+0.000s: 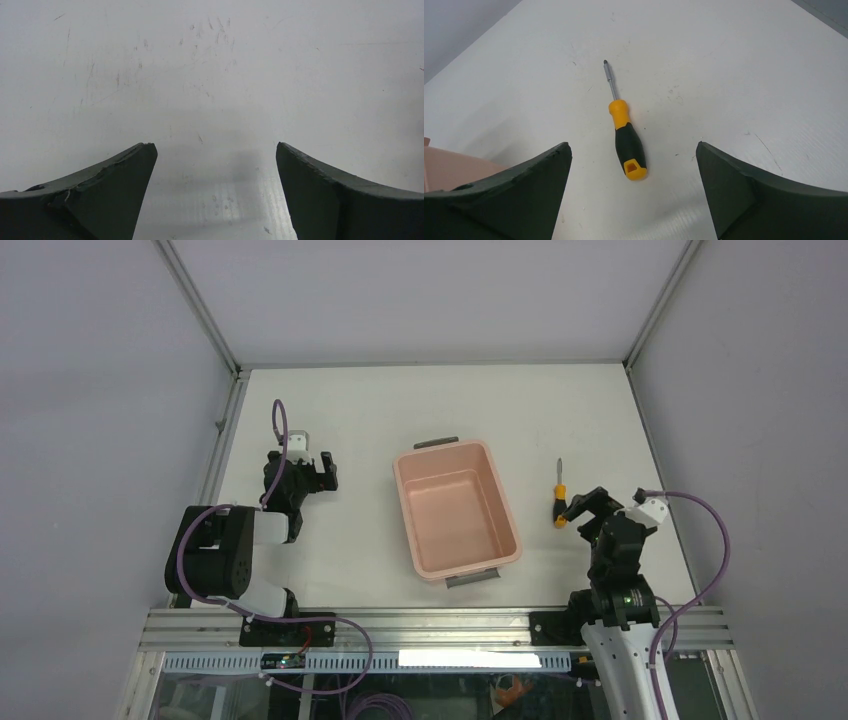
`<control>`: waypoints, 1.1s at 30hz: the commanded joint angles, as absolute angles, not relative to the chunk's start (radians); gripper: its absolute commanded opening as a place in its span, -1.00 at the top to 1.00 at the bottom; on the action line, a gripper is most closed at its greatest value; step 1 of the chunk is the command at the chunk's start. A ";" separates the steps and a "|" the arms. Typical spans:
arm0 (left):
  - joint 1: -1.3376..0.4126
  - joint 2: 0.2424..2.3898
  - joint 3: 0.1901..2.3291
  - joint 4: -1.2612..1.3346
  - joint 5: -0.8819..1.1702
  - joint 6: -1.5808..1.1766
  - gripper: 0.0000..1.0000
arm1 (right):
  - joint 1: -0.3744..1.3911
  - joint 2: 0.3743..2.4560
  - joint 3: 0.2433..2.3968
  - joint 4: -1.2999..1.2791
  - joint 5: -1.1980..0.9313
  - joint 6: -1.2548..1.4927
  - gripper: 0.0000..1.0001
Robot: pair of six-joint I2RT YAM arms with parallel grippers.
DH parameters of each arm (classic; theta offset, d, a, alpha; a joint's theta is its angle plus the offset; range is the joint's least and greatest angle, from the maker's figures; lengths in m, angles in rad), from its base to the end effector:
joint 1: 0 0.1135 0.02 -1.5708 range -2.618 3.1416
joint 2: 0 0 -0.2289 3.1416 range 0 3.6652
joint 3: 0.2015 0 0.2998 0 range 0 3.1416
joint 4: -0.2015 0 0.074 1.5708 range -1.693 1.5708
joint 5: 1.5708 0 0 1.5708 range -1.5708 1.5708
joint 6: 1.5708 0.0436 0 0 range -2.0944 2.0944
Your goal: Put the screwdriver in the bin
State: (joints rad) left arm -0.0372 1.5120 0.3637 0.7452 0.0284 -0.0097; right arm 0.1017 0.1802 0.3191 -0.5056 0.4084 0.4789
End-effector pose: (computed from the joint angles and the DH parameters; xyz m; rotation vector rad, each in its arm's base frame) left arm 0.2896 -0.0120 0.0526 0.0457 1.9737 -0.0586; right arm 0.1846 0.0014 0.2137 0.6176 1.8033 -0.0033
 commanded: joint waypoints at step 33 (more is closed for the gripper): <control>-0.029 1.507 0.379 0.811 0.044 0.002 -0.98 | 0.026 1.788 1.321 -0.992 0.067 0.204 -0.98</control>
State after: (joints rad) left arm -0.0372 1.5120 0.3637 0.7479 0.0284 -0.0097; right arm 0.0456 1.7458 1.3819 -1.0000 0.1040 0.2245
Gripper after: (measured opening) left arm 0.991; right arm 0.989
